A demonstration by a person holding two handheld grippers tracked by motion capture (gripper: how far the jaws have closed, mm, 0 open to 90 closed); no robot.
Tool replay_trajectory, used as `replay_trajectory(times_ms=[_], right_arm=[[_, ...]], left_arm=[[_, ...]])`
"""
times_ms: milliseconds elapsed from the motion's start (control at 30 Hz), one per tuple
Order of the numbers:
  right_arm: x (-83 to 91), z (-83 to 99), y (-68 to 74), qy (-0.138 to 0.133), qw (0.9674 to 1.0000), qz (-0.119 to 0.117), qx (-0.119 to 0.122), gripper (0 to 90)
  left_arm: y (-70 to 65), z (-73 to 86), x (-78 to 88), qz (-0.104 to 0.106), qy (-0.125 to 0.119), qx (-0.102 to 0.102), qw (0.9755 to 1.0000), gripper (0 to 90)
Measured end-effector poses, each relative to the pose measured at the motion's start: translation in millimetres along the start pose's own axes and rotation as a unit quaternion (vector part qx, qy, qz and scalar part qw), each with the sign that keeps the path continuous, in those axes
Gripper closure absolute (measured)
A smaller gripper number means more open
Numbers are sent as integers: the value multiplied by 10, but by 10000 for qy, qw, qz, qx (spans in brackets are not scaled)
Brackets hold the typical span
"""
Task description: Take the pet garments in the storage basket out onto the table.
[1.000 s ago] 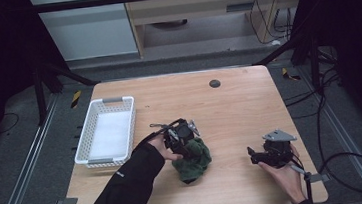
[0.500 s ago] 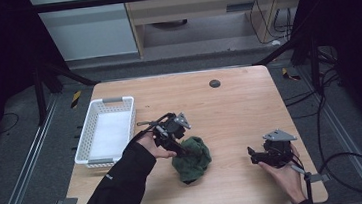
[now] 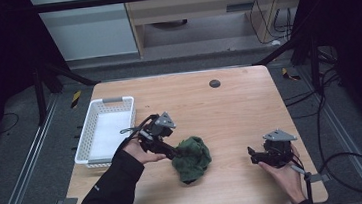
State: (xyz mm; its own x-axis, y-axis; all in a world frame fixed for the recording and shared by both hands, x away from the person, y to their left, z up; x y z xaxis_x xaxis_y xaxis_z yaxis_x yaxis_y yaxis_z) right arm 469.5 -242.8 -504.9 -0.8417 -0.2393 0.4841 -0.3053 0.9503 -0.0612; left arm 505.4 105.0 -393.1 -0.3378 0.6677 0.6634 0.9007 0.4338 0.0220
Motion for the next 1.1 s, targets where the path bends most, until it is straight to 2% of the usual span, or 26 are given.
replay_trajectory(times_ms=[133,267,333,467,533,567,600,867,900,1100], right_arm=[[0,0,-1,-5,10000,7,-16,113],[-4,0,4,-8,10000,5,-33,110],[-1,-2,9,-12,10000,-8,-51,110],[1,-5,1,-37,10000,-10,-70,110],[1,-6,2,-44,9999,-19,-89,110],[2,-6,3,-38,10000,-17,-87,110],[2,-6,3,-38,10000,-17,-87,110],[3,-11,11,-58,9999,-30,-91,110],[4,-13,8,-72,9999,-20,-100,110],[11,-13,6,-76,9999,-11,-139,111]], left_arm=[[25,93,123,-240,-222,190,9993,244],[22,203,246,-569,-602,456,9955,242],[18,251,279,-695,-670,469,9942,244],[21,414,380,-875,-872,704,9898,260],[43,492,436,-1054,-994,846,9858,264],[43,492,436,-1054,-994,846,9858,272],[58,567,494,-1204,-1093,978,9818,272],[50,862,644,-1712,-1238,1220,9698,362],[44,893,651,-1743,-1235,1243,9690,372],[-4,1063,732,-2101,-1370,1387,9581,466]])
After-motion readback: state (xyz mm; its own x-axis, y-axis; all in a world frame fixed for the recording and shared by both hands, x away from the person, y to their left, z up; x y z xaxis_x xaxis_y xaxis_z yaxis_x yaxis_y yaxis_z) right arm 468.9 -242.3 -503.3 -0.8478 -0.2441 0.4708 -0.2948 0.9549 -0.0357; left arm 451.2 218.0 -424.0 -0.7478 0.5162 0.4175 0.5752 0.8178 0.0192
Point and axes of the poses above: each handheld gripper's, and its own axes: x roughly backward along the jaws, z roughly out of its underside, y roughly to its left, the point moved 3 cm from there along -x, roughly forward along the jaws, and after that the axes turned 10 degrees about -y, right-handed, at the moved point
